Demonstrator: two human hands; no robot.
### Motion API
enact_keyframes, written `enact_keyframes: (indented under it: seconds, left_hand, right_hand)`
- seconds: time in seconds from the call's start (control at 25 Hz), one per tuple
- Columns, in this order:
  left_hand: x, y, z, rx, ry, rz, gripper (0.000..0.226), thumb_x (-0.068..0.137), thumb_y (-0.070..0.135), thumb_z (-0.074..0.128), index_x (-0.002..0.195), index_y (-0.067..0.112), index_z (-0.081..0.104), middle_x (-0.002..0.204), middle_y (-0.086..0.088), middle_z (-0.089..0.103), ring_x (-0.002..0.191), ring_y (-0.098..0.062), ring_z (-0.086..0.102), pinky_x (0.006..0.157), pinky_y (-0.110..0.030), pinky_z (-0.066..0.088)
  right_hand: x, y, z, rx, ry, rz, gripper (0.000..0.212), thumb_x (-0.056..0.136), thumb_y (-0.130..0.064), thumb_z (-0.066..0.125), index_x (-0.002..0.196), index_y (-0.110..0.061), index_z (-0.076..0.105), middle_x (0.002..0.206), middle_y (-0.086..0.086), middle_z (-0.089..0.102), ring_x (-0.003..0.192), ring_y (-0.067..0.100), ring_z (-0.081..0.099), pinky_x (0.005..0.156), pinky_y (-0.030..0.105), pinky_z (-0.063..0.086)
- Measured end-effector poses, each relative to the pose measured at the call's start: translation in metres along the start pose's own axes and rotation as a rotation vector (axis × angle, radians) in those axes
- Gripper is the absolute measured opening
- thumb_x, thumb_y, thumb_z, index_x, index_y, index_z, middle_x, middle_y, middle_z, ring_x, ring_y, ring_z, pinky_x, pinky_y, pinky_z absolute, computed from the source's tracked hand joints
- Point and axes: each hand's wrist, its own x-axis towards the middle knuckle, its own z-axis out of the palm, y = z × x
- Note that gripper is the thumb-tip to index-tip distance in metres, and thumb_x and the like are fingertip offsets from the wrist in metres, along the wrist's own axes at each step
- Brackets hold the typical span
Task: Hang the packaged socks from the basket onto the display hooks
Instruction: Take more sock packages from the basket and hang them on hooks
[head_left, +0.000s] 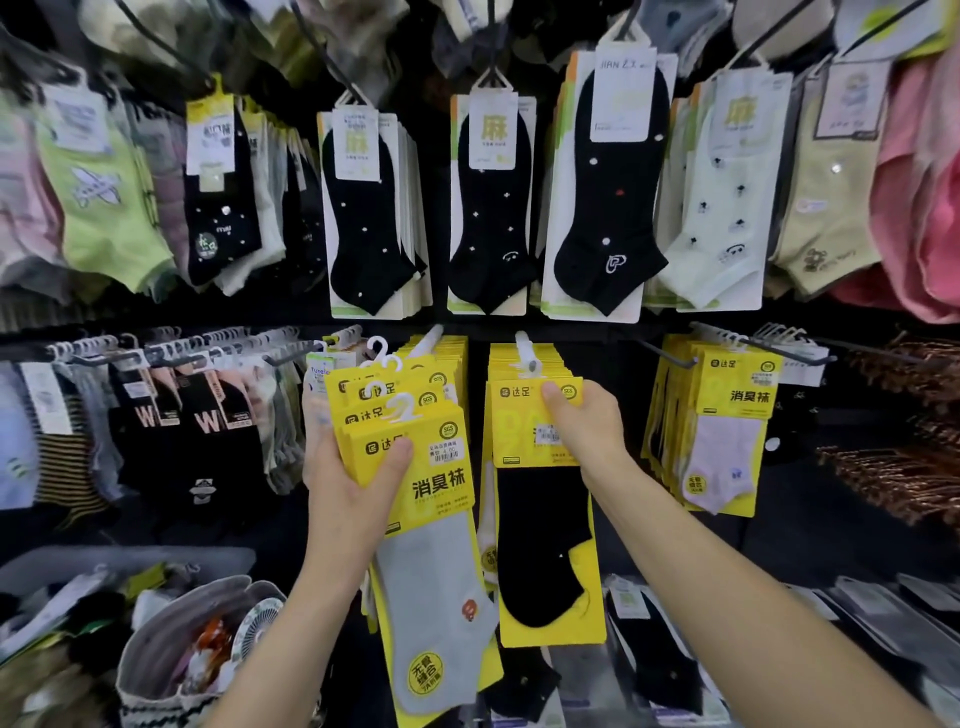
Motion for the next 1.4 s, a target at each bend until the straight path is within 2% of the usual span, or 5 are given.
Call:
enact_keyframes:
  seconds: [0.56,0.72,0.88,1.08,1.4]
  left_hand:
    - [-0.006,0.008,0.024,-0.003,-0.107,0.012,0.03,0.083,0.023,0.067,0.103,0.037,0.051,0.096,0.036,0.063,0.09,0.015,0.059,0.07,-0.008,0.05]
    - [-0.008,0.007,0.042,-0.032,-0.114,-0.044,0.028,0.081,0.025,0.069,0.101,0.033,0.051,0.099,0.016,0.065,0.088,0.01,0.062,0.066,-0.008,0.049]
    - [-0.009,0.007,0.057,-0.063,-0.141,-0.1,0.04,0.079,0.033,0.069,0.113,0.028,0.05,0.107,0.015,0.062,0.095,0.006,0.06,0.076,-0.016,0.051]
    - [-0.009,0.001,0.057,-0.102,-0.128,-0.079,0.02,0.091,0.032,0.051,0.111,0.033,0.05,0.114,0.014,0.059,0.112,-0.011,0.056,0.092,-0.03,0.046]
    - [-0.004,0.0,0.012,-0.001,0.014,0.01,0.021,0.088,0.039,0.05,0.109,0.041,0.055,0.099,0.024,0.068,0.095,0.002,0.064,0.075,-0.022,0.057]
  right_hand:
    - [-0.016,0.01,-0.009,-0.254,0.076,-0.118,0.043,0.083,-0.051,0.059,0.111,-0.02,0.049,0.108,0.001,0.056,0.102,0.019,0.054,0.087,0.039,0.048]
    - [-0.057,0.001,-0.007,0.037,-0.232,-0.202,0.042,0.063,-0.06,0.069,0.086,-0.031,0.05,0.084,-0.006,0.059,0.076,0.007,0.054,0.062,0.014,0.044]
    - [-0.063,-0.001,-0.015,0.037,-0.209,-0.213,0.041,0.071,-0.045,0.073,0.088,-0.009,0.062,0.09,0.011,0.069,0.083,0.025,0.065,0.073,0.042,0.055]
    - [-0.056,0.006,-0.03,0.271,-0.22,-0.099,0.007,0.087,-0.019,0.064,0.087,-0.024,0.059,0.088,-0.003,0.071,0.073,0.002,0.068,0.056,0.017,0.053]
    - [-0.016,-0.002,-0.02,0.198,-0.031,0.011,0.01,0.091,-0.02,0.057,0.082,-0.023,0.054,0.095,0.006,0.066,0.088,0.022,0.065,0.079,0.041,0.056]
